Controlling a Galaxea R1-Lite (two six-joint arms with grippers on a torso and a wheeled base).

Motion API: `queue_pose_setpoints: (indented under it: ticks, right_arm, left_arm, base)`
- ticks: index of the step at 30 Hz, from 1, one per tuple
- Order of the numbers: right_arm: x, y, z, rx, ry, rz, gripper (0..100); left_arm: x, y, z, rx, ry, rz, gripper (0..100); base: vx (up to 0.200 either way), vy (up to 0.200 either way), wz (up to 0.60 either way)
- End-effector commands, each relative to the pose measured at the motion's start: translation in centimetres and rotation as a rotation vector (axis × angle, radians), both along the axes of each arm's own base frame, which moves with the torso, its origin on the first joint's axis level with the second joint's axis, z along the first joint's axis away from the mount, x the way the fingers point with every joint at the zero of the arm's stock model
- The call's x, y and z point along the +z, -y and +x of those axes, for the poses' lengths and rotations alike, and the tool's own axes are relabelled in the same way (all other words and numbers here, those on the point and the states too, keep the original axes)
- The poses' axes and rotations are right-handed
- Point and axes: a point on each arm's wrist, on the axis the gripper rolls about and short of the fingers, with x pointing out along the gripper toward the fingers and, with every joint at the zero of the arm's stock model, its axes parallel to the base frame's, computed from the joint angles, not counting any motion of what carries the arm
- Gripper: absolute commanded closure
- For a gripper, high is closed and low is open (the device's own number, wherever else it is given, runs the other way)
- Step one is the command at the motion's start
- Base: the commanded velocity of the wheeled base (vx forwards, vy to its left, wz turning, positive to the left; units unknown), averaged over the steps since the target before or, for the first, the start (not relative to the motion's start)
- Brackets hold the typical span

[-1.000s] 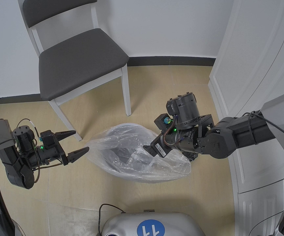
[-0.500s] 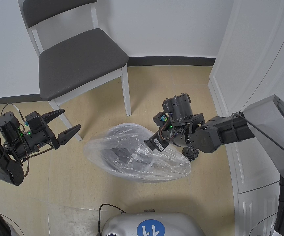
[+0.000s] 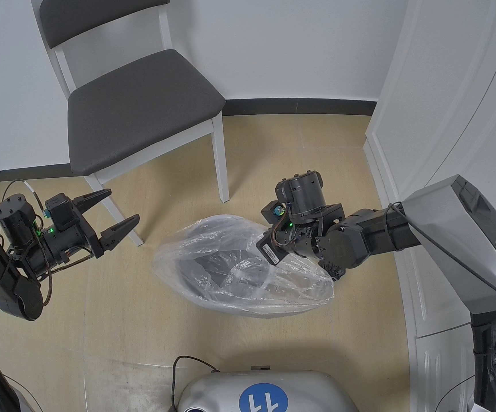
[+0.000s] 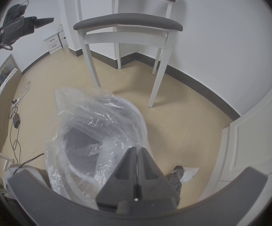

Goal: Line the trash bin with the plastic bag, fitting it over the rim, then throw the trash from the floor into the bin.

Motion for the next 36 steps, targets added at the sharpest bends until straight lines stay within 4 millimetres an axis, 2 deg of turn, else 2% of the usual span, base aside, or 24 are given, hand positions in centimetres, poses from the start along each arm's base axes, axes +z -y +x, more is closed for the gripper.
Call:
queue_pose_setpoints:
  ticks: [1,3,4,5,7,8,12,17,28,33,36]
  right_arm:
    - [0.9,-0.1,2.2,-0.025,0.061,0.041,100]
    - [2.2,-0.3,3.9,-0.047,0.126,0.081,100]
    - [2.1,-0.3,4.0,-0.047,0.126,0.081,100]
    - [2.6,-0.5,5.1,-0.065,0.151,0.097,100]
    - [1.8,-0.5,5.6,-0.072,0.135,0.088,100]
    - [0.6,-0.3,6.1,-0.08,0.125,0.078,100]
    - [-1.0,-0.6,6.6,-0.083,0.136,0.088,100]
    - [-3.6,-1.4,7.8,-0.099,0.275,0.177,100]
    - [-6.2,-2.4,8.2,-0.115,0.455,0.298,100]
    - [-7.3,-3.2,7.8,-0.096,0.47,0.317,100]
    - [-7.3,-3.8,7.4,-0.084,0.496,0.339,100]
  left_arm:
    - [-0.5,-0.1,0.3,0.002,-0.014,0.001,0]
    - [-0.7,-0.1,0.6,0.003,-0.017,0.0,0]
    - [-0.8,-0.1,0.7,0.003,-0.017,0.0,0]
    - [-1.1,-0.1,0.8,0.003,-0.026,0.0,0]
    - [-1.2,-0.1,0.9,0.003,-0.03,0.001,0]
    - [-1.4,-0.1,1.0,0.005,-0.031,0.004,0]
    - [-1.5,-0.1,1.2,0.036,-0.024,0.012,0]
    - [-2.3,0.0,1.7,0.039,-0.021,0.036,0]
    - [-3.3,0.2,2.3,0.037,-0.012,0.077,0]
    - [-3.4,0.2,2.3,0.037,-0.016,0.077,0]
    - [-3.5,0.5,2.3,0.028,-0.018,0.077,0]
  base:
    - [0.0,0.0,0.0]
    - [0.0,0.0,0.0]
    - [0.0,0.0,0.0]
    - [0.0,0.0,0.0]
    - [0.0,0.0,0.0]
    - [0.0,0.0,0.0]
    - [0.0,0.0,0.0]
    - [0.0,0.0,0.0]
    - [0.0,0.0,0.0]
    - [0.0,0.0,0.0]
    - [0.0,0.0,0.0]
